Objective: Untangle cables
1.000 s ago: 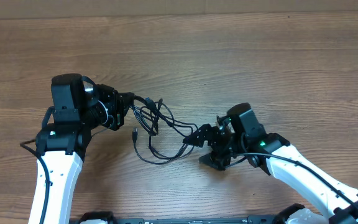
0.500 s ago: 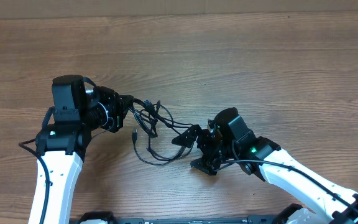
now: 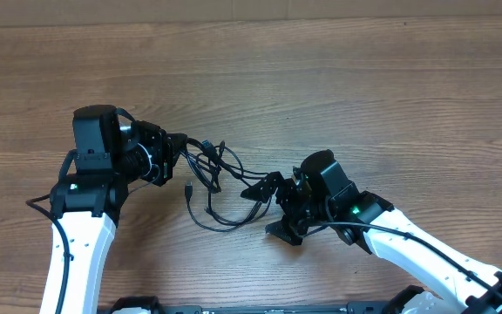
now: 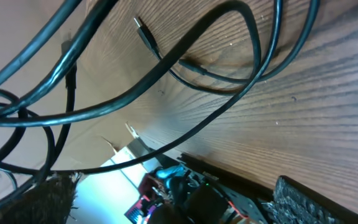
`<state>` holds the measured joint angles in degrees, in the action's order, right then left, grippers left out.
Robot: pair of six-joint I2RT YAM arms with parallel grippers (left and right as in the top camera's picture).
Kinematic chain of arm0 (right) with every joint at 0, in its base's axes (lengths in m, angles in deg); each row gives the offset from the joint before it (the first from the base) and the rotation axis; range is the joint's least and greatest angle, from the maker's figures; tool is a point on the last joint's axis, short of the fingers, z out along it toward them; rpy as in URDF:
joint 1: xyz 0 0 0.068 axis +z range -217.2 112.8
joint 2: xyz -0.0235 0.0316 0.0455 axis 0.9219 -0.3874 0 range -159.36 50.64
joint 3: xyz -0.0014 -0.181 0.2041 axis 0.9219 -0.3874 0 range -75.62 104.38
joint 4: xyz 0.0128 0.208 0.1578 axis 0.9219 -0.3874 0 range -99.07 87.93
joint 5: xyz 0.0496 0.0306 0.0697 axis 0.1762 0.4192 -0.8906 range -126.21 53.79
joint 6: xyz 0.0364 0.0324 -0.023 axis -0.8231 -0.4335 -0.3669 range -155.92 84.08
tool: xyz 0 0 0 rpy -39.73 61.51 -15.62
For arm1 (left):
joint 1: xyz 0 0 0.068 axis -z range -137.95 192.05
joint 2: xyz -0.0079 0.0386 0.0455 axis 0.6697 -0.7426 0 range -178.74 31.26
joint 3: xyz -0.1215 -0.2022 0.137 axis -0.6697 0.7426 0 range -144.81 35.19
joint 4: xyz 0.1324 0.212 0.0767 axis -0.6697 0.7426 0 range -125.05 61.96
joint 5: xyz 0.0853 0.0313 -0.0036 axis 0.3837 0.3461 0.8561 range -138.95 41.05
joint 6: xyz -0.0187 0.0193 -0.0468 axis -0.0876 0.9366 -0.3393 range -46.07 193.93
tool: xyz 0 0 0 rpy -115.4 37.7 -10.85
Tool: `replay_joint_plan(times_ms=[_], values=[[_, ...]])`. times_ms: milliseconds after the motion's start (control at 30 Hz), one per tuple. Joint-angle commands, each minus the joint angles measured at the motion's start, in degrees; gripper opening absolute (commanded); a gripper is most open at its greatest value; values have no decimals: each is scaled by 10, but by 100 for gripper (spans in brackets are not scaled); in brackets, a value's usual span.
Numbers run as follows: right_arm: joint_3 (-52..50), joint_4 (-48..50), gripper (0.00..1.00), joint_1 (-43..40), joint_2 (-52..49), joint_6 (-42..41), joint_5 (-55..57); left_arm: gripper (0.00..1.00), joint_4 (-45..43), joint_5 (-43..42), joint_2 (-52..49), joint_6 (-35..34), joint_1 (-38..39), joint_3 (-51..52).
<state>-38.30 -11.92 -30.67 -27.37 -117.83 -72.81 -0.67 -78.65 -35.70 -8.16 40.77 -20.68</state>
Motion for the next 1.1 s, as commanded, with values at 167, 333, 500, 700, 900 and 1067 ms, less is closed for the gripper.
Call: replay_joint_plan(times_ms=[167, 333, 500, 700, 900, 1067], values=[[3, 9, 100, 3, 1, -48, 6, 4, 2, 1, 14, 13, -2, -16], [3, 8, 100, 3, 1, -100, 21, 4, 3, 1, 14, 13, -2, -16], [3, 13, 100, 3, 1, -142, 36, 4, 3, 1, 14, 13, -2, -16], [3, 56, 100, 3, 1, -143, 36, 4, 3, 3, 14, 13, -2, -16], [3, 59, 100, 5, 1, -175, 51, 4, 3, 4, 14, 13, -2, -16], [3, 59, 100, 31, 1, -241, 87, 4, 3, 8, 14, 10, -2, -16]])
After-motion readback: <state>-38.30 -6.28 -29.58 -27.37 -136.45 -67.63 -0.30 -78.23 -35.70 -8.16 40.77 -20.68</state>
